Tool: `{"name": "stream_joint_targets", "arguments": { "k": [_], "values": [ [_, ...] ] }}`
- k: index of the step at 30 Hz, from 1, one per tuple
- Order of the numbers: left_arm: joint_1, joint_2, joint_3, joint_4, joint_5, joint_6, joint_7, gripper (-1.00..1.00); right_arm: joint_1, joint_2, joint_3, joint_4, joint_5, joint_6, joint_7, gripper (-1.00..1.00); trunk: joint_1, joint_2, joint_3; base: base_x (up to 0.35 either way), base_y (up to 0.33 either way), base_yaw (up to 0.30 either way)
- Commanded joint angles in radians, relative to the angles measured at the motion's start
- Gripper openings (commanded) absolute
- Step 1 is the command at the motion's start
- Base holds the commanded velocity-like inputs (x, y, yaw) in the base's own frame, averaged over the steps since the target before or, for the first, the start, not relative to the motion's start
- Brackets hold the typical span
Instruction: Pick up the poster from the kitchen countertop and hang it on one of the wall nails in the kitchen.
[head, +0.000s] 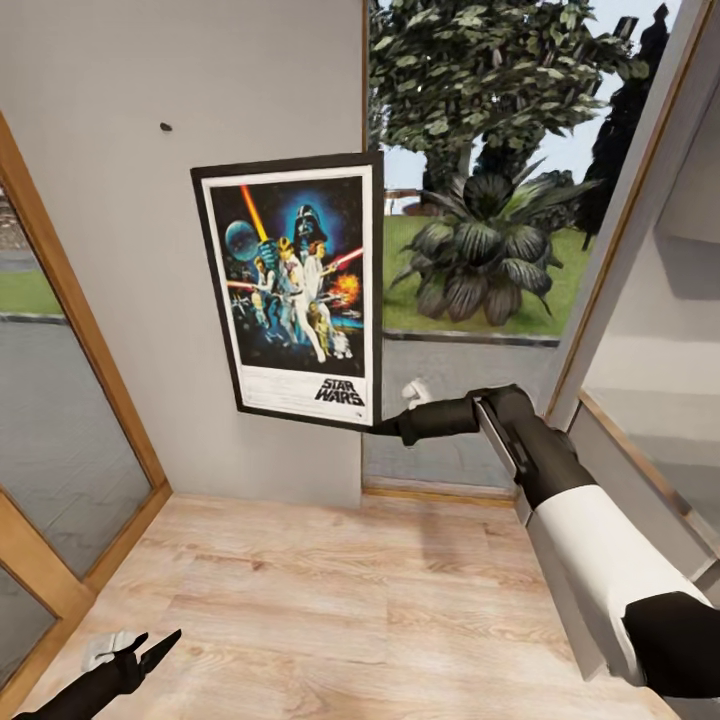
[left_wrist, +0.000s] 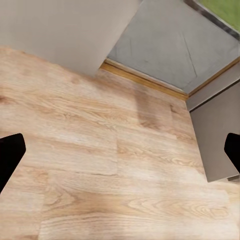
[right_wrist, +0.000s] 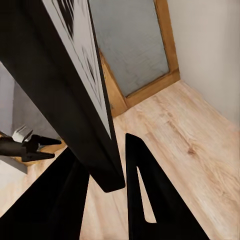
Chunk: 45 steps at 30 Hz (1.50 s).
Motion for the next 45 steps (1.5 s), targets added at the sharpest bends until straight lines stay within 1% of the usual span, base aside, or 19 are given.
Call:
{"name": "stream_joint_targets", "arguments": {
  "k": [1, 4, 8, 16, 23, 29, 34, 38, 39, 41, 45],
  "values": [
    [-0.001, 0.001, -0.008, 0.001, 0.007, -0.006, -0.001, 1.00, -0.006, 0.002, 0.014, -0.001, -0.003, 0.008, 0.001, -1.00, 0.001, -0.002, -0.002, 0.003, 0.003, 0.000],
    [-0.001, 0.001, -0.008, 0.001, 0.007, -0.006, -0.001, 1.00, -0.013, 0.006, 0.033, -0.004, -0.003, 0.007, 0.002, -1.00, 0.001, -0.002, -0.002, 0.002, 0.001, 0.000],
    [-0.001, 0.001, -0.008, 0.001, 0.007, -0.006, -0.001, 1.00, -0.016, 0.008, 0.041, -0.008, -0.008, 0.000, 0.002, -1.00, 0.001, -0.002, -0.002, 0.006, 0.000, 0.000],
    [-0.001, 0.001, -0.009, 0.001, 0.007, -0.006, -0.001, 1.00, -0.016, 0.020, 0.040, -0.009, -0.012, -0.023, -0.001, -1.00, 0.001, -0.002, -0.002, 0.108, 0.000, 0.000],
    [-0.001, 0.001, -0.009, 0.001, 0.007, -0.006, -0.001, 1.00, -0.016, 0.043, 0.038, -0.009, -0.012, -0.053, -0.004, -1.00, 0.001, -0.002, -0.002, 0.029, 0.000, 0.000],
    [-0.001, 0.001, -0.009, 0.002, 0.007, -0.006, -0.001, 1.00, -0.015, 0.047, 0.036, -0.009, -0.012, -0.056, -0.005, -1.00, 0.001, -0.002, -0.002, 0.018, 0.031, 0.000],
    [-0.001, 0.001, -0.009, 0.002, 0.007, -0.006, 0.000, 1.00, -0.015, 0.048, 0.034, -0.009, -0.012, -0.058, -0.005, -1.00, 0.001, -0.002, -0.002, 0.082, 0.215, 0.000],
    [-0.001, 0.001, -0.009, 0.002, 0.006, -0.006, 0.000, 1.00, -0.015, 0.048, 0.010, -0.009, -0.013, -0.058, -0.005, -1.00, 0.001, -0.002, -0.002, 0.098, 0.264, 0.000],
    [-0.001, 0.001, -0.009, 0.002, 0.006, -0.006, 0.000, 1.00, -0.015, 0.048, -0.005, -0.009, -0.016, -0.058, -0.005, -1.00, 0.001, -0.002, -0.002, 0.093, 0.273, 0.000],
    [-0.001, 0.001, -0.009, 0.003, 0.006, -0.006, 0.000, 1.00, -0.015, 0.048, -0.021, -0.009, -0.021, -0.058, -0.005, -1.00, 0.001, -0.002, -0.002, 0.066, 0.275, 0.000],
    [-0.001, 0.001, -0.009, 0.004, 0.006, -0.006, 0.001, 1.00, -0.015, 0.048, -0.035, -0.009, -0.025, -0.059, -0.004, -1.00, 0.001, -0.002, -0.002, 0.026, 0.240, 0.000]
  ]
}}
